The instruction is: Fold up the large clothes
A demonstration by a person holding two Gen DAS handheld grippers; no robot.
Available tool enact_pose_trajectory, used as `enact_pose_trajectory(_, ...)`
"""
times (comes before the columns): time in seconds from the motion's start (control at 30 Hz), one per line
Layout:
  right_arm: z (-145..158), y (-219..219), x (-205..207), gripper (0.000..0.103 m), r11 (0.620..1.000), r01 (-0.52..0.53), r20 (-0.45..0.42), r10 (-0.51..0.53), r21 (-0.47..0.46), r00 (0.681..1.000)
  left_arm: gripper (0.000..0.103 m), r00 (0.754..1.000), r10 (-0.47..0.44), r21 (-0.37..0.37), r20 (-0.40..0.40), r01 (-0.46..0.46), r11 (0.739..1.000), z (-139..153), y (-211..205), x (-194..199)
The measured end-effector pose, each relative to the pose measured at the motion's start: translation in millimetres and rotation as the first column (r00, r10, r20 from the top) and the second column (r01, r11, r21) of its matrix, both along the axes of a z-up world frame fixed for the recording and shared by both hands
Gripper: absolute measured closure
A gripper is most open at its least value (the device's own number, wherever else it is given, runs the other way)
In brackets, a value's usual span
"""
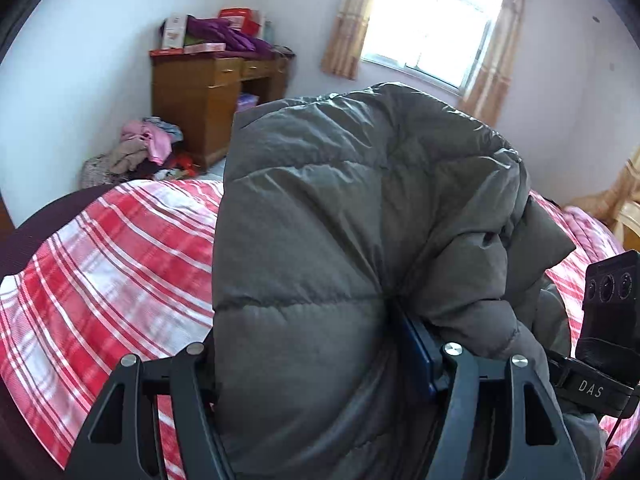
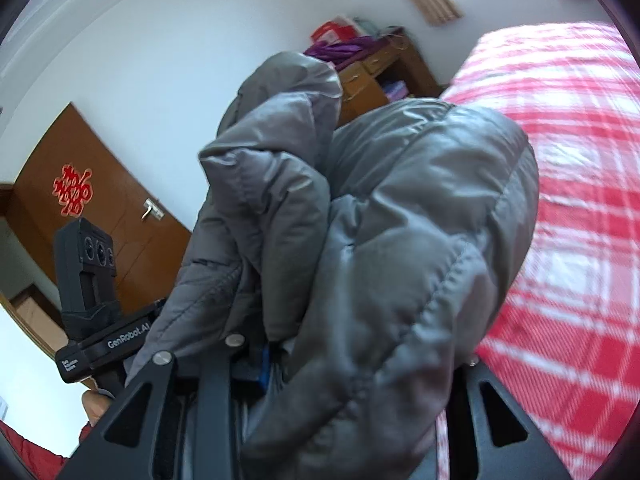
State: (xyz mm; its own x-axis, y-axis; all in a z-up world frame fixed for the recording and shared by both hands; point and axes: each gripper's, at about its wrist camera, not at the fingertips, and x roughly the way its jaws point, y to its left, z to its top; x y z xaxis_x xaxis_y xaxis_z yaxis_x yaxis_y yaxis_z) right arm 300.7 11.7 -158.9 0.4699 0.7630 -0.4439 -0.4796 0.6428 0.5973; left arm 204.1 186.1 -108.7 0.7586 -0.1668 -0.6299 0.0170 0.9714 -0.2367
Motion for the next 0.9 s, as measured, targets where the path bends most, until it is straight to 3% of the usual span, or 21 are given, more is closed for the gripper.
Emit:
enact_pose_trajectory(0.23, -8.1, 26.9, 34.6, 0.067, 0.998, -0.051, 0.031, 0.052, -0.041, 0.998, 0.035, 0.997, 0.081, 0.025, -0.011, -0.081, 0.996, -10.9, 26.0, 34.0)
enact_pose_trajectory(0.33, -8.1, 26.1, 31.0, 0.067, 0.997, -0.066, 0.030, 0.067, -0.050, 0.997, 0.035, 0.995, 0.096, 0.031, -0.017, -0.096, 0.995, -15.2, 33.8, 42.1)
enact_pose_trajectory(0.53, -5.9, 43.4, 29.6, 0.067, 0.996, -0.081, 0.009, 0.081, -0.028, 0.997, 0.036, 0.996, 0.087, 0.033, -0.016, -0.087, 0.996, -13.4, 36.2, 41.5)
enact_pose_trajectory(0.9, -15.2, 30.7, 36.9, 0.067, 0.997, -0.075, 0.002, 0.075, -0.021, 0.997, 0.036, 0.997, 0.059, 0.011, -0.050, -0.059, 0.998, -23.9, 35.6, 55.3)
